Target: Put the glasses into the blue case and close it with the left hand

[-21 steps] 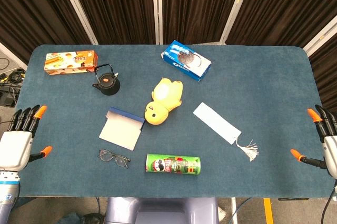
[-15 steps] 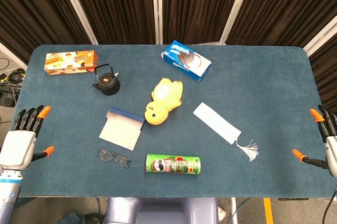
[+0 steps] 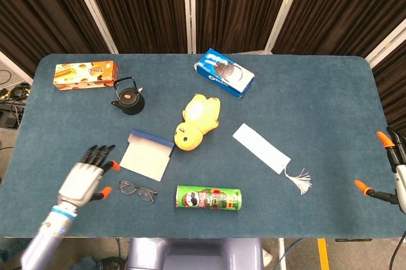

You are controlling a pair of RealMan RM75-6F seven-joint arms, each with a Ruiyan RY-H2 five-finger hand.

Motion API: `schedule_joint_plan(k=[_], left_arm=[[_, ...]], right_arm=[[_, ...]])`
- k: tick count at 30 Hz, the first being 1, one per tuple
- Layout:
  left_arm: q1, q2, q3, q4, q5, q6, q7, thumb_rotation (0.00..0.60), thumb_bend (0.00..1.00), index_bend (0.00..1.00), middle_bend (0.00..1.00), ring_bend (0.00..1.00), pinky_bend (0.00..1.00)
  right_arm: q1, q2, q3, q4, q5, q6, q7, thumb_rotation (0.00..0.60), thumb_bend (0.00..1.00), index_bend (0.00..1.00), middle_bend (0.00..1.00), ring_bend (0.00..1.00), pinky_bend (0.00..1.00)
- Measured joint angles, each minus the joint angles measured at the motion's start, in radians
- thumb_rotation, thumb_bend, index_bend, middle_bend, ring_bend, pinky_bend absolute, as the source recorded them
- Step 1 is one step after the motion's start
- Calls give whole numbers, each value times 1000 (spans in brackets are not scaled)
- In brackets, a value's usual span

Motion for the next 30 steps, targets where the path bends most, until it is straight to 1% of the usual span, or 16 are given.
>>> schedule_joint_plan(k=[6,8,11,15,21,30], left_arm=[[-53,-117,-12,30,-89,-70,163,600,339,442,0,0,0],[-68,-152,-15,41,-125,-87,206,600,340,473,0,0,0],[-84,-187,-19,69,-158,-104,234,600,353,481,0,0,0],[-97,-216,-20,110,-180,-128,229,600,370,483,0,0,0],[-112,-253,-20,178,-179,-146,187,600,381,484,0,0,0],[-124,-269,-9,200,-177,-154,164,600,400,498,0,0,0]], right_arm=[[2,-1,3,5,8,-6,6,600,0,0,0,0,0],[3,-2,3,7,10,-11,5,600,0,0,0,0,0],[5,-3,3,7,12,-14,2,600,0,0,0,0,0],[6,-5,1,7,10,-17,-6,600,0,0,0,0,0],[12,-11,2,10,19,-32,-16,600,0,0,0,0,0],[14,-15,1,14,21,-36,-20,600,0,0,0,0,0]])
